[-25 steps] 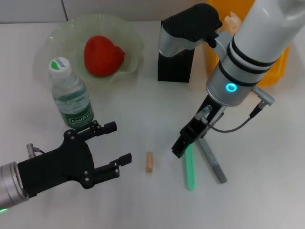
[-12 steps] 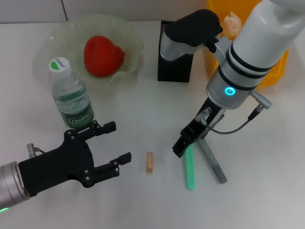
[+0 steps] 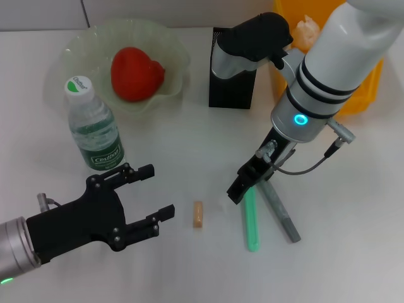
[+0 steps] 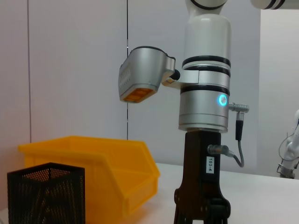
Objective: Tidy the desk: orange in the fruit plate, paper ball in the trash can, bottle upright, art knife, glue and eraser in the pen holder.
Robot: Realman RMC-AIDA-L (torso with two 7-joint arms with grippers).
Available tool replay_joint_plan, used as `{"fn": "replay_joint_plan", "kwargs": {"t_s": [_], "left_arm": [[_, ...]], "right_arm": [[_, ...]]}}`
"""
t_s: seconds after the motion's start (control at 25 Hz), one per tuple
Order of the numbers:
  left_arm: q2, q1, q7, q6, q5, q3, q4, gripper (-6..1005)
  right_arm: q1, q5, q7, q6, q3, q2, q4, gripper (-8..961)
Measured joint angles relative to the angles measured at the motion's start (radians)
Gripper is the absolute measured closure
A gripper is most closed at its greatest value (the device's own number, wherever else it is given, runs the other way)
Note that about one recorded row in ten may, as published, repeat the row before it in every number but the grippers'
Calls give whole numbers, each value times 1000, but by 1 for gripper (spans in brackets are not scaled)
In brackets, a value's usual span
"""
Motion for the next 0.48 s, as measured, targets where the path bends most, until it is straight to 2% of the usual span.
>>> {"fn": "replay_joint_plan", "kwargs": {"t_s": [0.48], "left_arm": [[1,-1,0,-17,0,0,-6,287]], "right_arm": [[19,25,8,23,-4,0,28,114]]}}
